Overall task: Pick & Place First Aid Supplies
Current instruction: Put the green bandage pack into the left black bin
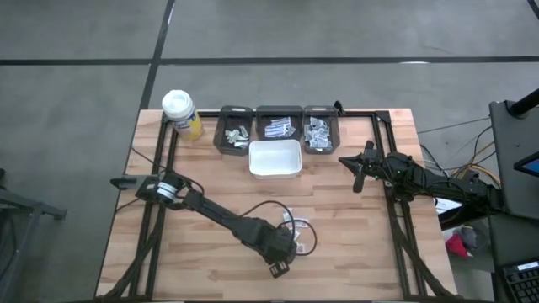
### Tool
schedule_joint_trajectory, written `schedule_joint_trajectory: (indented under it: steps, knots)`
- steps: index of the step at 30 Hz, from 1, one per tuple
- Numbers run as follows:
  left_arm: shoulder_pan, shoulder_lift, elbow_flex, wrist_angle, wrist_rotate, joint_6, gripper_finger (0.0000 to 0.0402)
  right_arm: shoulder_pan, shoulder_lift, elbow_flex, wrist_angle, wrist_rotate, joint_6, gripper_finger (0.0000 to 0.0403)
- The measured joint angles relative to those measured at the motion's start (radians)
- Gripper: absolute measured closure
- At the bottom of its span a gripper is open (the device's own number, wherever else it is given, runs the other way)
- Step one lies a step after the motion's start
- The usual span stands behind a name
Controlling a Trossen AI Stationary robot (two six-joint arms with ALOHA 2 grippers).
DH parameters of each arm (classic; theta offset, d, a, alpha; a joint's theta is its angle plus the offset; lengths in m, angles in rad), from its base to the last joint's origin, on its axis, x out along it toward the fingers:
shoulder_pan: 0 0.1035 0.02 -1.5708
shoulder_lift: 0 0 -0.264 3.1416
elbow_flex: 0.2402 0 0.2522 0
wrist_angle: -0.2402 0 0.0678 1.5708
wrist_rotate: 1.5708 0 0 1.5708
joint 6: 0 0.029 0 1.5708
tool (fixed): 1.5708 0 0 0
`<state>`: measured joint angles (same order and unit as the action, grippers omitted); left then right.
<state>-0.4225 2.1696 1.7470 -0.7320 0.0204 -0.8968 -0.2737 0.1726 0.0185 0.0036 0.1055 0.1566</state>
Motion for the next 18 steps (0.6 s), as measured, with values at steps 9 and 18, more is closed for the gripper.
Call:
schedule_joint_trajectory:
  steps: [9,18]
  knots:
    - [-0.016,0.001,-0.076,0.096,0.008,-0.055,0.0321,0.000,0.000,0.000,0.000,0.000,0.000,0.0394]
    - [-0.027,-0.007,-0.158,0.138,-0.007,-0.139,0.0321,0.000,0.000,0.000,0.000,0.000,0.000,0.0394]
